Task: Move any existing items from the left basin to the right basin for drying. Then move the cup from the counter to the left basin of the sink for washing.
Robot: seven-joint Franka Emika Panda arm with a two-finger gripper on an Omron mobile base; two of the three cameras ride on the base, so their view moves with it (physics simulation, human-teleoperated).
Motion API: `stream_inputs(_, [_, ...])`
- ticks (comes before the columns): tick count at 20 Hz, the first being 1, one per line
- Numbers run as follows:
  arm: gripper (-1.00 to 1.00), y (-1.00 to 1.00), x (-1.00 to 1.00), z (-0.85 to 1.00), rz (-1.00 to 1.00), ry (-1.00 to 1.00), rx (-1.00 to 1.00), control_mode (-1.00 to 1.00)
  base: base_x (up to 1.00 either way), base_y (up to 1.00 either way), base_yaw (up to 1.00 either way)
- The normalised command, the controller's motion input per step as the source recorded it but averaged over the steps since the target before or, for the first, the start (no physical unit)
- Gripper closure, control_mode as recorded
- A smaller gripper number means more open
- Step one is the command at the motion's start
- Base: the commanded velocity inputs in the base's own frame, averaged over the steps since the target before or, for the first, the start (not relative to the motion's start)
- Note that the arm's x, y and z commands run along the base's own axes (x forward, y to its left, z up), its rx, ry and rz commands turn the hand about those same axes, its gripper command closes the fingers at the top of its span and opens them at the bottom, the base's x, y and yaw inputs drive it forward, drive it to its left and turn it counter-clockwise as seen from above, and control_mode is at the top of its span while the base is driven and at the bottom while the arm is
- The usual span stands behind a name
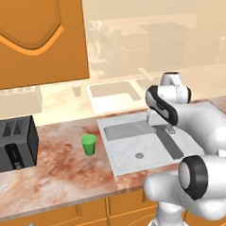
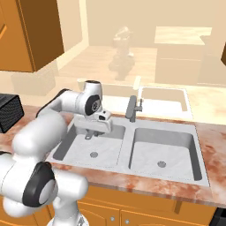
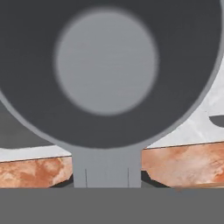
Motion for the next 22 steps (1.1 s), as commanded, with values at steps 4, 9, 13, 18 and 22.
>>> stream_inputs(4, [1.0,-0.37,-0.42,0.26,-0.09,0.0,0.04,-1.0,0.0,0.0,0.0])
stream_inputs(9, [1.0,-0.53,-0.31,0.21,-0.07,0.0,0.06,-1.0,0.0,0.0,0.0])
stream_inputs(13, [1.0,-0.58,-0.25,0.14,-0.07,0.01,0.07,-1.0,0.0,0.0,0.0])
stream_inputs(18, [1.0,-0.59,-0.21,0.05,-0.07,0.0,0.08,-1.0,0.0,0.0,0.0])
stream_inputs(22, [1.0,-0.55,-0.05,0.0,-0.07,0.0,0.06,-1.0,0.0,0.0,0.0])
